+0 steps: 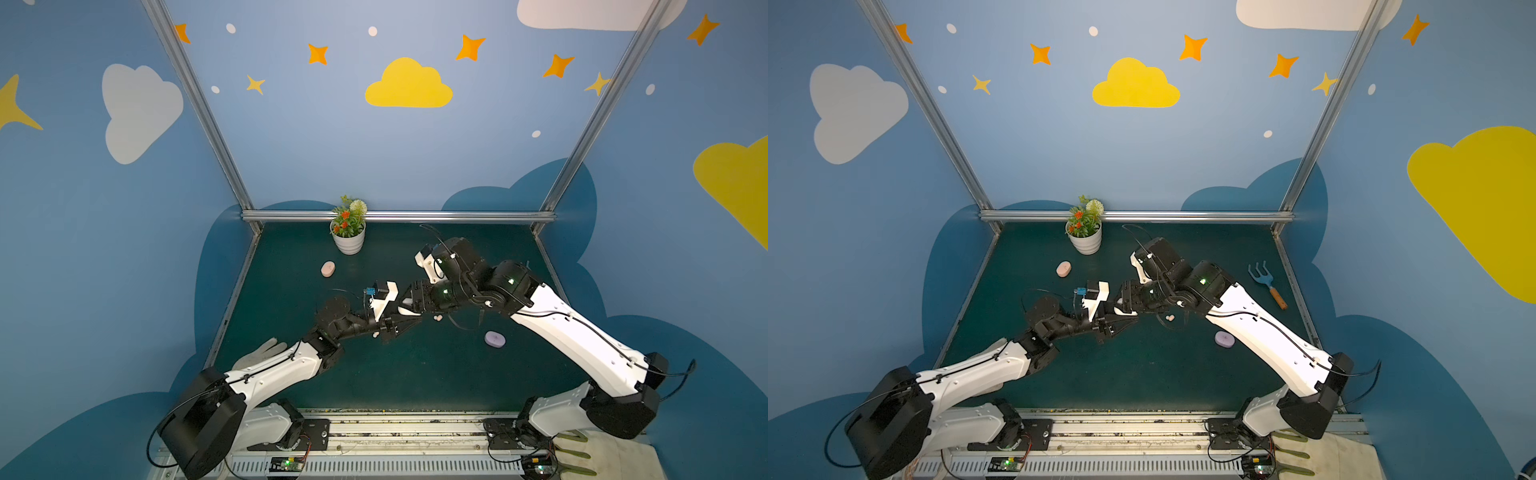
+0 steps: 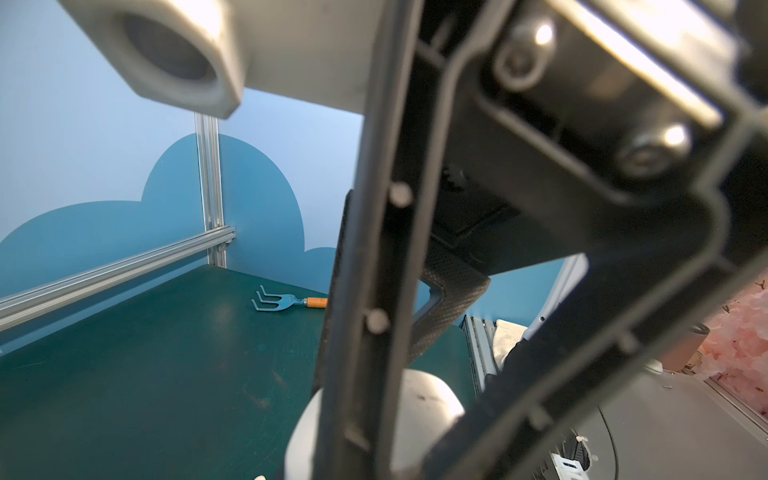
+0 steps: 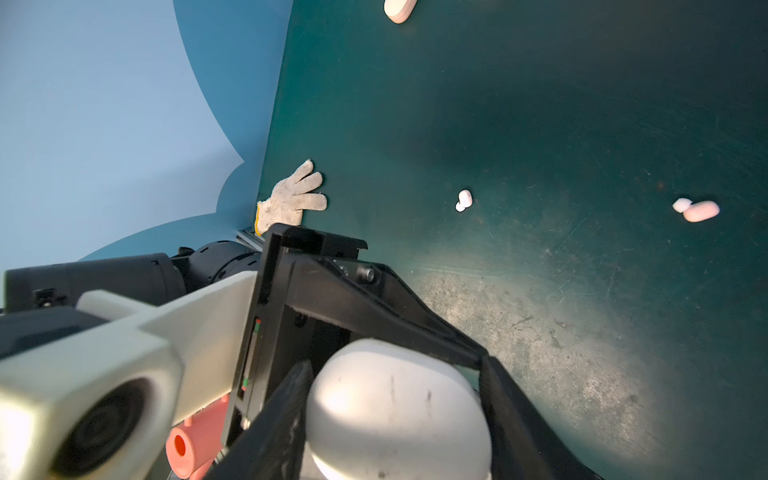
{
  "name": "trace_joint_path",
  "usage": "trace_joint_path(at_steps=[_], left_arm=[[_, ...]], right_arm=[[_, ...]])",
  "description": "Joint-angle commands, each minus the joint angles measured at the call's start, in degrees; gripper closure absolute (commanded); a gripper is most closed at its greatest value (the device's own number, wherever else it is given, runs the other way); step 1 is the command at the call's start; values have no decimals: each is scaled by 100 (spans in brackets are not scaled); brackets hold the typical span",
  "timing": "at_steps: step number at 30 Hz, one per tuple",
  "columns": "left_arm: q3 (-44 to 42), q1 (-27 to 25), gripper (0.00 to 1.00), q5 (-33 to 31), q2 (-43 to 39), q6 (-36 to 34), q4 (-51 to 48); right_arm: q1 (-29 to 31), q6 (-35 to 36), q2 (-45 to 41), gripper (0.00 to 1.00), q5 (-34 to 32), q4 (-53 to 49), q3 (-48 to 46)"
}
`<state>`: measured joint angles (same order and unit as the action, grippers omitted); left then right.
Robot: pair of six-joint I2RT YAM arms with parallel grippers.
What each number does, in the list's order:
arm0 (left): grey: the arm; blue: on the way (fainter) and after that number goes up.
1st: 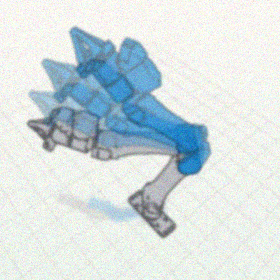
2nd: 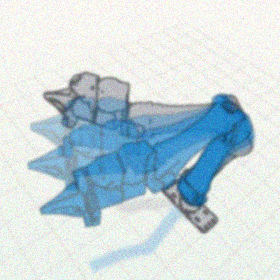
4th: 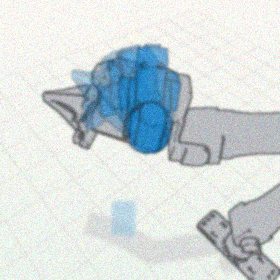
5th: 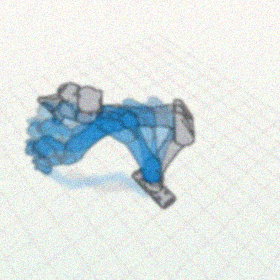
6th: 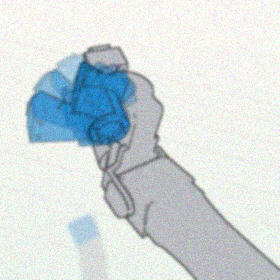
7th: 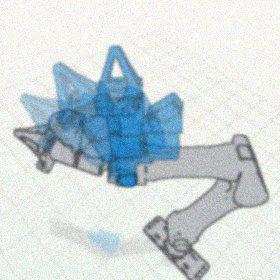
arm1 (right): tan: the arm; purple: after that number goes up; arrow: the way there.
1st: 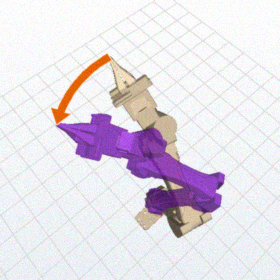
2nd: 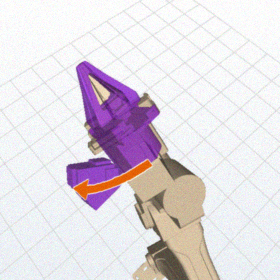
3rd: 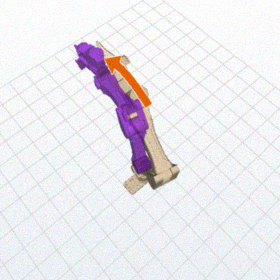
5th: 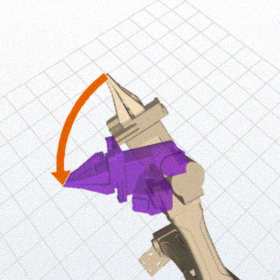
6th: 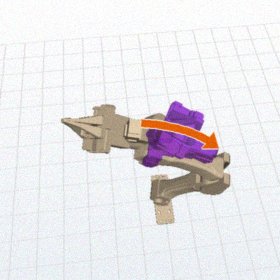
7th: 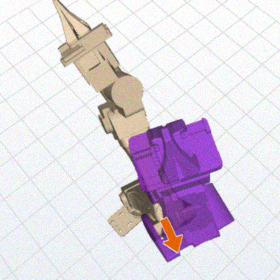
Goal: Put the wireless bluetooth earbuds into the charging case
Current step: 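Press the lid shut with the right gripper while the left gripper holds the case, then grasp the white case with the right gripper while the left gripper releases it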
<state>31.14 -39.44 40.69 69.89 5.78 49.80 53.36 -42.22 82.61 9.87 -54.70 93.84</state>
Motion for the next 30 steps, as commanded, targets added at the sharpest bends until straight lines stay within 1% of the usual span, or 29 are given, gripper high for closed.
trace_joint_path(at_steps=[1,6,13,17,19,23,25,26,29,30], left_arm=[[69,-35,77,-24,-100,-94,79],[62,-35,77,-34,-98,-88,76],[59,-49,77,-61,-107,-95,73],[59,-44,77,-63,-97,-87,76],[57,-46,77,-76,-98,-87,74],[64,-50,76,-93,-101,-95,33],[77,-46,70,-110,-108,-95,-12],[86,-47,63,-116,-107,-95,-45],[133,-54,31,-143,-138,-167,-358],[174,-54,24,-180,-161,-199,-578]], right_arm=[[98,3,122,41,277,-5,59],[113,47,200,37,323,-40,129],[124,71,261,37,401,-84,174],[135,73,270,41,441,-75,161],[139,73,281,46,472,-67,161],[139,71,267,51,472,-33,137],[139,64,247,51,403,-30,126],[133,77,221,51,334,-34,113],[34,108,112,51,118,-105,10],[-41,132,43,51,40,-119,-61]])
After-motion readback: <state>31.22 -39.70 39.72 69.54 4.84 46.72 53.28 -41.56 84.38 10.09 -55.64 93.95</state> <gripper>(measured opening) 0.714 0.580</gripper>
